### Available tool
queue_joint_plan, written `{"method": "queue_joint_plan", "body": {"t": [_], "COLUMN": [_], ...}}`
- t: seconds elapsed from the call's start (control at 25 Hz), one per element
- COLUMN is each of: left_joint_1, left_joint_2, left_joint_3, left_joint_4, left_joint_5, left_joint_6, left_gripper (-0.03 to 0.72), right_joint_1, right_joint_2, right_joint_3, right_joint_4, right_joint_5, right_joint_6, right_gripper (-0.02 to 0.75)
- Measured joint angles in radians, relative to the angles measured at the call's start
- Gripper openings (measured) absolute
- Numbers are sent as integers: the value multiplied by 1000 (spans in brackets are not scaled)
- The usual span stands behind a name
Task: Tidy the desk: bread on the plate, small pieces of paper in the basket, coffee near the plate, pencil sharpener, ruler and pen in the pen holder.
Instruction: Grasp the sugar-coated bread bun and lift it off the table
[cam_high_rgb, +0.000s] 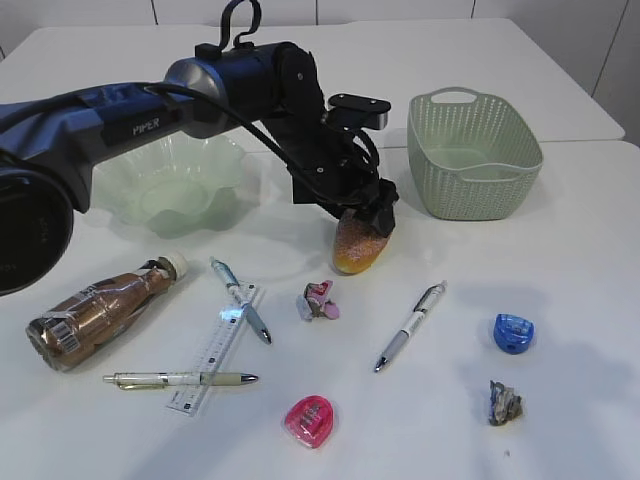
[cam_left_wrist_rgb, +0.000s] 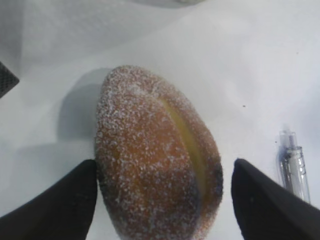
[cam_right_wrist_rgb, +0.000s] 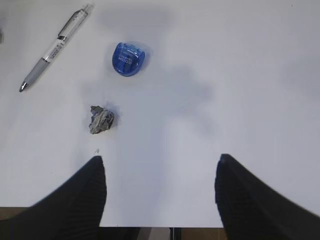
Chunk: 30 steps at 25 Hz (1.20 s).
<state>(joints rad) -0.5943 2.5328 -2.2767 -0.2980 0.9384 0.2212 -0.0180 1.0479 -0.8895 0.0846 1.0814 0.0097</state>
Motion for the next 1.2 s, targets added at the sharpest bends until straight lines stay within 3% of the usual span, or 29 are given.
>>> {"method": "queue_joint_plan", "body": {"t": [0.4,0.56,0.8,1.2], "left_joint_1": [0,0,0,0], "left_joint_2": [40,40,40,32], "left_joint_3": [0,0,0,-8], "left_joint_4": [-4,-6,-8,-8], "left_joint_5": [-11,-12,-6,142], "left_joint_6": [-2,-3,-3,-3], "left_gripper": [584,488,251,214], "right_joint_1": [0,0,0,0], "right_joint_2": [0,0,0,0], "right_joint_3": [0,0,0,0], "right_joint_4": [2,2,0,-2], "right_joint_5": [-6,-7,0,17], "right_joint_6": [0,0,0,0], "right_gripper": [532,533,533,533]}}
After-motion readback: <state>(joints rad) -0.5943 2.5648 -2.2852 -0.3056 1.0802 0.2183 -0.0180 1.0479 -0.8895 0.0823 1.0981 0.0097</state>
